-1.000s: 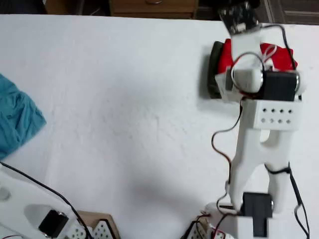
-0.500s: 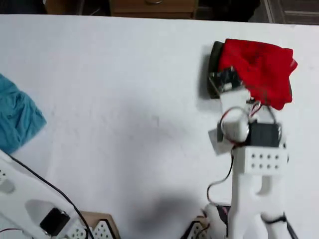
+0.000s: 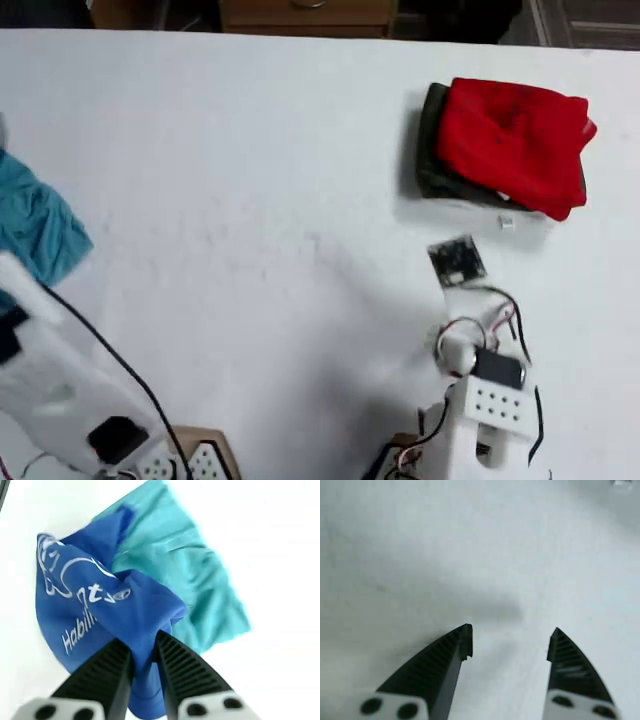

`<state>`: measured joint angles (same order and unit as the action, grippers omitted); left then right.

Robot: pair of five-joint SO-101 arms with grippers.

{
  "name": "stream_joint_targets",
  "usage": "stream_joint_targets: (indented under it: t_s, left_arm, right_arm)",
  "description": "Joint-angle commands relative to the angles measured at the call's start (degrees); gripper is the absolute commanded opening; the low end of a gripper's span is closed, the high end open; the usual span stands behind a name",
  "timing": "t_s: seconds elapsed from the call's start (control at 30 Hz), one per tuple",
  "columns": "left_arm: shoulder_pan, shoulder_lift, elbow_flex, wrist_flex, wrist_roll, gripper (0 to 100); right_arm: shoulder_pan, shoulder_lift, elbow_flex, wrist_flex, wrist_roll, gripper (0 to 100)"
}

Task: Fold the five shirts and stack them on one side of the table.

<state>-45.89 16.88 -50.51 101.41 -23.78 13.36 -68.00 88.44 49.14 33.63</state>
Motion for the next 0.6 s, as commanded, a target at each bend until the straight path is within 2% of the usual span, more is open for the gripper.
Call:
stream_joint_targets:
  t_s: [0.0,0.13,0.27,0.57]
  left_arm:
    - [8.2,-15.3,8.0,0.9,0.3,3]
    - [18.6,-25.8,14.7,0.9,0.4,3]
    - [29.8,-32.6,20.1,0.9,4.0,3]
    - [52.4,-34.3,30.5,-1.7,8.7,3]
  right_arm:
    - [3.8,-4.2,2.3,-3.0,0.4,24.1]
    - [4.1,-7.8,4.4,-2.8,0.4,24.1]
    - [4.1,-10.9,4.8,-0.4,0.3,24.1]
    - [4.1,-15.1,6.1,1.2,0.2,24.1]
